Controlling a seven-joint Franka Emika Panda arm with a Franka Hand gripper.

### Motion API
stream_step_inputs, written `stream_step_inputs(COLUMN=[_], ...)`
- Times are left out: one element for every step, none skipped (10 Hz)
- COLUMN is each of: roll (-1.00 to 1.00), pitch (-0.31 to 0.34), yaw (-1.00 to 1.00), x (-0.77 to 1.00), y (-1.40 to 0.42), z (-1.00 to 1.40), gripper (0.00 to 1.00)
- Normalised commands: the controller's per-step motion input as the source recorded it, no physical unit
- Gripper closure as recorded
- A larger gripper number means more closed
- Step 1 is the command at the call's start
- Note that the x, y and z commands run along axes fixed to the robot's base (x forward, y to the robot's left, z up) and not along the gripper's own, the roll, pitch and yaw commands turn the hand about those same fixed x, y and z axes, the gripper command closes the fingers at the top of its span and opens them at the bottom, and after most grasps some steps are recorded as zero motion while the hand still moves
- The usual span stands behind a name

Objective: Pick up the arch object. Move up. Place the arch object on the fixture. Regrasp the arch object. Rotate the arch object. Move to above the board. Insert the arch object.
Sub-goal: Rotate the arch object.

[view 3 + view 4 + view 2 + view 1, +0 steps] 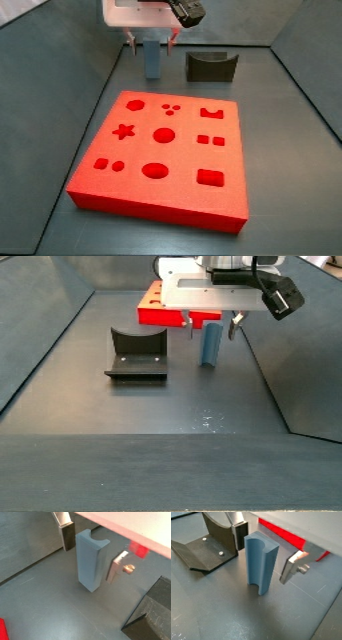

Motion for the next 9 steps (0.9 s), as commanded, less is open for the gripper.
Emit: stream_step_inputs(roll=[0.12, 0.11, 0.08, 0.05, 0.02, -0.03, -0.05, -0.01, -0.01], pitch=[-0.002, 0.016, 0.034, 0.043, 0.051, 0.053, 0.055, 0.005, 0.005], yaw=[0.01, 0.01, 0.02, 0.03, 0.03, 0.02, 0.02, 1.00, 1.00], x=[0.00, -0.02, -0.03, -0.02, -0.02, -0.01, -0.01, 0.00, 0.01], y=[0.00, -0.01, -0.02, -0.02, -0.02, -0.01, -0.01, 0.00, 0.00], z=[1.00, 1.00, 0.98, 0.83, 0.67, 0.45, 0.34, 0.00, -0.13], gripper=[0.00, 0.00, 0.00, 0.00, 0.00, 0.00, 0.00, 0.00, 0.00])
